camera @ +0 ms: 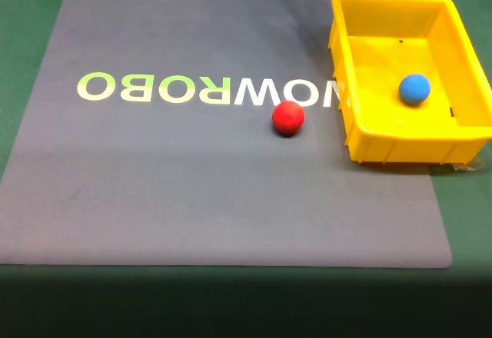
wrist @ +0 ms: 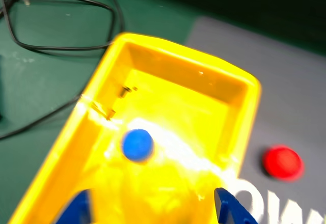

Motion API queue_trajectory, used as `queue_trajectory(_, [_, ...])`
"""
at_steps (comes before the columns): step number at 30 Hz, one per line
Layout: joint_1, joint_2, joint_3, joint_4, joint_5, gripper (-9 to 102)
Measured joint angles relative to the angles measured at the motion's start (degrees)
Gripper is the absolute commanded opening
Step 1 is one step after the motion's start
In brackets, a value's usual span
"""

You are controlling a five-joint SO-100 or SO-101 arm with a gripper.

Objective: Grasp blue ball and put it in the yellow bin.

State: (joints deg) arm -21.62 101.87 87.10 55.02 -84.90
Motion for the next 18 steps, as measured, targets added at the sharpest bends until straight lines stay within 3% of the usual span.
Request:
queue_trajectory(2, [1.9, 8.8, 8.9, 0.0, 0.0, 0])
queue_trajectory(13, [16.4, 57.5, 65.8, 0.0, -11.0, 0])
queue_trajectory(18, [20.7, 74.4, 82.2, 6.2, -14.1, 0])
